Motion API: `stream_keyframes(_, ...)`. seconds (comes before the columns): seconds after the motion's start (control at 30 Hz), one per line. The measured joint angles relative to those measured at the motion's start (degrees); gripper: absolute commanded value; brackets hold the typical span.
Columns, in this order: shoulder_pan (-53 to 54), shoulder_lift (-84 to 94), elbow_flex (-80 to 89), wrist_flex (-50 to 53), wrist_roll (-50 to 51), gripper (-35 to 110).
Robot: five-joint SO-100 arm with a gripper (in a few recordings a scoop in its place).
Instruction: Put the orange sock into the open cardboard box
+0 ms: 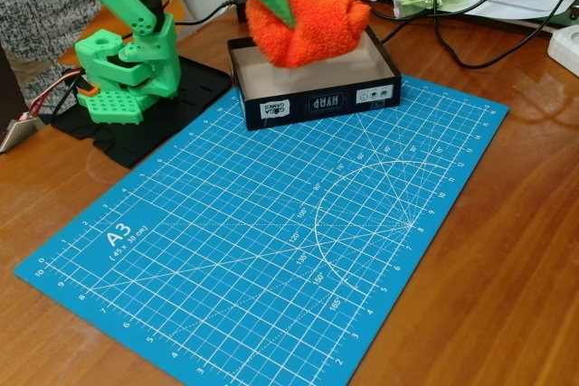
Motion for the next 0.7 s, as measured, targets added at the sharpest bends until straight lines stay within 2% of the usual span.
stream_keyframes(0.1, 1.9, -1.7, 0.0, -0.2, -7.6, 0)
stream_keyframes(0.2, 1.2, -5.1, 0.5, -2.1, -11.0, 0)
stream_keyframes(0.5, -7.2, -12.0, 10.4, -20.5, -13.4, 0)
stream_keyframes(0.7, -7.6, -13.9, 11.6, -24.8, -9.8, 24)
